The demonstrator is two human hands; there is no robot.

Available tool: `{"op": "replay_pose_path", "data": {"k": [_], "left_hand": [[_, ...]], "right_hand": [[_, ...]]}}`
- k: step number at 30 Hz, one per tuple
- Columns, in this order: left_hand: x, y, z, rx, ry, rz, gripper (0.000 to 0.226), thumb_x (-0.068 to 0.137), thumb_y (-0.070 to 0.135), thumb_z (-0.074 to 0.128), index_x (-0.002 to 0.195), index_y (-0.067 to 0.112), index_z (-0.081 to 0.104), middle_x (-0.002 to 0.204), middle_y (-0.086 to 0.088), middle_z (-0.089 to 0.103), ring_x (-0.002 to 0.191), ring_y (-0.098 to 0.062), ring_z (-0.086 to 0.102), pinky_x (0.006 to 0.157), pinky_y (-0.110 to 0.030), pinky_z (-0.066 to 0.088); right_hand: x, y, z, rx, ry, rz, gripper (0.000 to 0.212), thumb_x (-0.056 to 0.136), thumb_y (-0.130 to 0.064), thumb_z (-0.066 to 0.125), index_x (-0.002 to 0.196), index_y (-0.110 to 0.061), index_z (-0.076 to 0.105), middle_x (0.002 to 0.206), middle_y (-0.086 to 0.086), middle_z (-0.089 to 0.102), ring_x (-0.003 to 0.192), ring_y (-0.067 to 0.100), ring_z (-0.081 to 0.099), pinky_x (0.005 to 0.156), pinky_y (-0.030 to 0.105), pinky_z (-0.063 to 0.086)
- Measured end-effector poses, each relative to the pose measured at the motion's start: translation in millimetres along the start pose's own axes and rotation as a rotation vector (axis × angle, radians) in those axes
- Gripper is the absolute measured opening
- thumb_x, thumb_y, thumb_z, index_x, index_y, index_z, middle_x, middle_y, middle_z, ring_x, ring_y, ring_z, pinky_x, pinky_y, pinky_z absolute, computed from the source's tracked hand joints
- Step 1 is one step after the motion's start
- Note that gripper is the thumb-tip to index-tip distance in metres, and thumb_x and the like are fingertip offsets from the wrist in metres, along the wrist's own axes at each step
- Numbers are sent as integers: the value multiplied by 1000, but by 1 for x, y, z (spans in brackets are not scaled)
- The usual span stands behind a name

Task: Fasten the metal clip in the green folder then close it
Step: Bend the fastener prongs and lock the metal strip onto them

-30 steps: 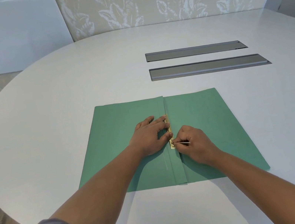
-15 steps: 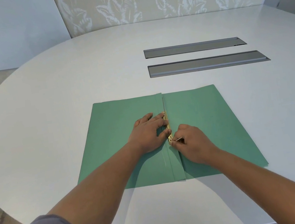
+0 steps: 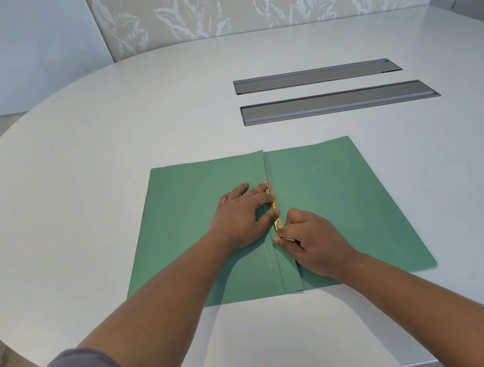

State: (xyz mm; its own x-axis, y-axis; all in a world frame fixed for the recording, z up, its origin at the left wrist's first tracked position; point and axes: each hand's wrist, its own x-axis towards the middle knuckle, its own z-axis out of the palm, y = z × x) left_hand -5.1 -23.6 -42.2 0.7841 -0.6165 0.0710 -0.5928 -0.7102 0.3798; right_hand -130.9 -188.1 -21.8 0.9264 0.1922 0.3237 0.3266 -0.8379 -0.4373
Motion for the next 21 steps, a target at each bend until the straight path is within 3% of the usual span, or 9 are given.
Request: {"op": "replay_pose_path", "data": {"k": [3, 10, 18, 21], "left_hand": [[0, 0, 0, 2, -1, 2, 51, 94, 66, 42, 139, 44, 52, 161, 20, 32, 153, -19, 20, 119, -44, 16], [1, -1, 1, 7, -5, 2, 54, 93, 69, 39, 140, 44, 51, 161, 20, 32, 153, -20, 20, 119, -44, 16], [0, -1, 0, 19, -8, 10, 54, 95, 67, 39, 141, 43, 51, 162, 18, 32, 153, -21, 20, 119, -46, 16], [0, 0, 0, 22, -8, 15, 53, 95, 67, 39, 141, 42, 50, 162, 18, 31, 153, -21, 20, 119, -46, 16]], "right_hand": [[-1, 4, -4, 20, -32, -35, 21, 91, -15, 72, 75, -3, 70, 76, 5, 54, 66, 20, 51, 61, 26, 34], [-4, 12, -8, 98, -23, -42, 16, 91, -13, 72, 78, -4, 75, 74, 4, 58, 67, 17, 55, 60, 32, 46], [-5, 9, -8, 115, -64, -54, 9, 87, -13, 75, 81, -8, 78, 73, 1, 57, 64, 6, 49, 61, 13, 32], [-5, 10, -8, 123, -82, -61, 12, 88, -14, 74, 80, -7, 77, 74, 2, 57, 64, 9, 51, 61, 16, 34]]}}
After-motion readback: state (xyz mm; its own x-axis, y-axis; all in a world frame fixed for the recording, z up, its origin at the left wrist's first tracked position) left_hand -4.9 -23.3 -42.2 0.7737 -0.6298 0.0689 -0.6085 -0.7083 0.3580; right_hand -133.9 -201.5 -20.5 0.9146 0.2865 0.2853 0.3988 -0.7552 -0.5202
